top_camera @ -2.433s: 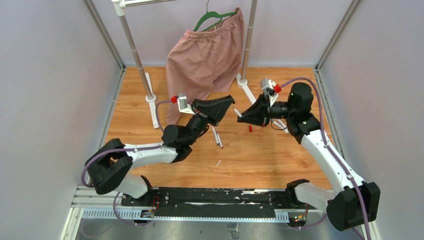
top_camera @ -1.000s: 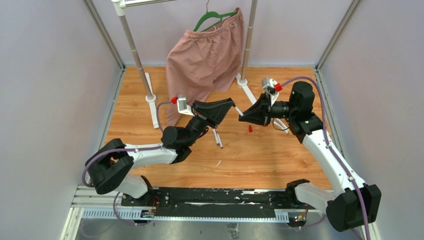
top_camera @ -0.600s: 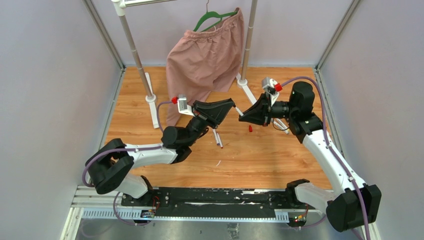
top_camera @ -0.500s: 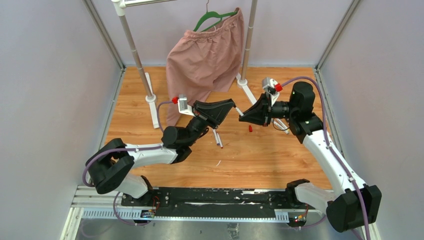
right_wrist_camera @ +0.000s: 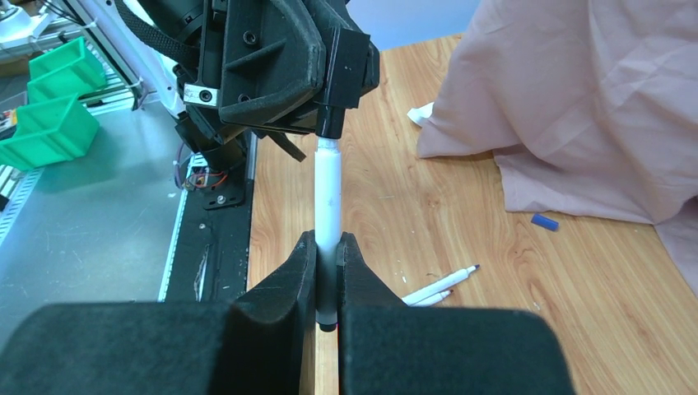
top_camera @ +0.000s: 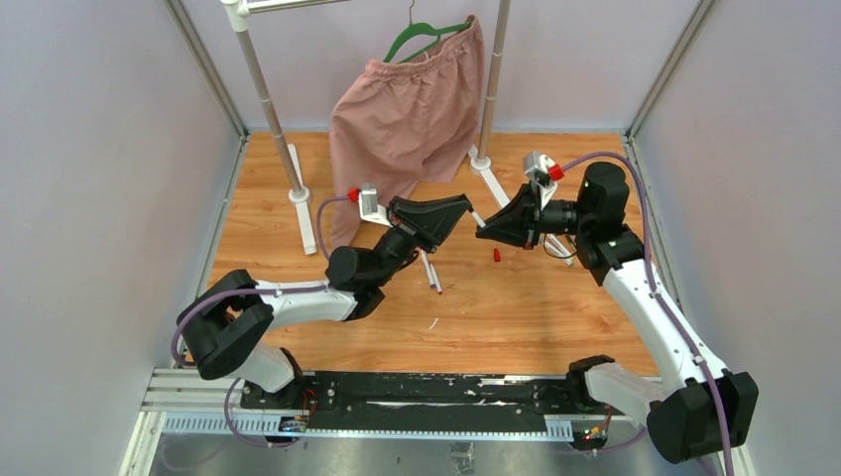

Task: Insert the pens into the pen caps
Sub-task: Insert the pen cap onto the pen.

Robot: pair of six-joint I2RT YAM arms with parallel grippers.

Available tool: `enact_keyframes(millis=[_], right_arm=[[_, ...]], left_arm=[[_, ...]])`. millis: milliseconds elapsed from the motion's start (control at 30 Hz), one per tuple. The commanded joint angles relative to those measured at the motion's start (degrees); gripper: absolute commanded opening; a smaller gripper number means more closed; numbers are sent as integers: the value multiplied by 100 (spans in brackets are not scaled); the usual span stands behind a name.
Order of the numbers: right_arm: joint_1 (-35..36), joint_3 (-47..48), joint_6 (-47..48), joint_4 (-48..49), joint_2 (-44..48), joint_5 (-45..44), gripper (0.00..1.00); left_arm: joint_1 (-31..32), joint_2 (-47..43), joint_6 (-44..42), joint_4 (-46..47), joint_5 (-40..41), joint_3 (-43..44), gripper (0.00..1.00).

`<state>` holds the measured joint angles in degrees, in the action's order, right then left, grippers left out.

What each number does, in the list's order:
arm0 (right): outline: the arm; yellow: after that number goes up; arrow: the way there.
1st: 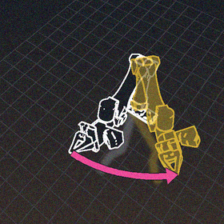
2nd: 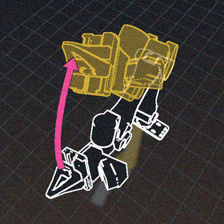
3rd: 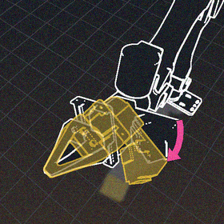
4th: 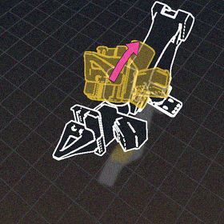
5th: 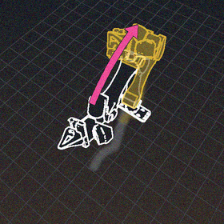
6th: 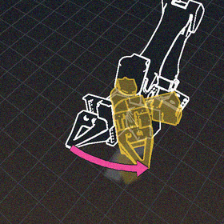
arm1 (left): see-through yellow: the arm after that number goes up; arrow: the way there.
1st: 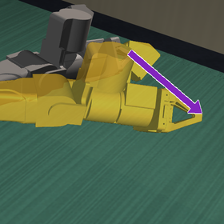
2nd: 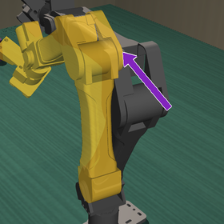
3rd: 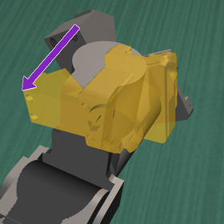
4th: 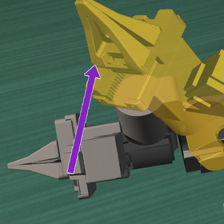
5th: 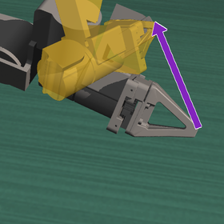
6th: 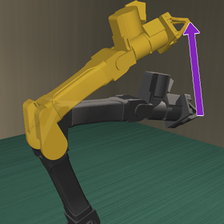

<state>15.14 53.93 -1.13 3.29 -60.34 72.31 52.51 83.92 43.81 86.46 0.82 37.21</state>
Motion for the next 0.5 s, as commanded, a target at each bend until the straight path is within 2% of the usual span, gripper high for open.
enact_keyframes(millis=[0, 333, 467], right_arm=[[-87, 215, -74, -56, 212, -100, 0], [-102, -36, -107, 156, 318, -421, 0], [-99, -144, -186, 291, 330, -621, 0]], left_arm=[[-1, 185, 173, 129, -282, 232, 0], [485, 489, -2, 163, -250, -131, 0], [831, 630, -44, 163, 109, -395, 0]])
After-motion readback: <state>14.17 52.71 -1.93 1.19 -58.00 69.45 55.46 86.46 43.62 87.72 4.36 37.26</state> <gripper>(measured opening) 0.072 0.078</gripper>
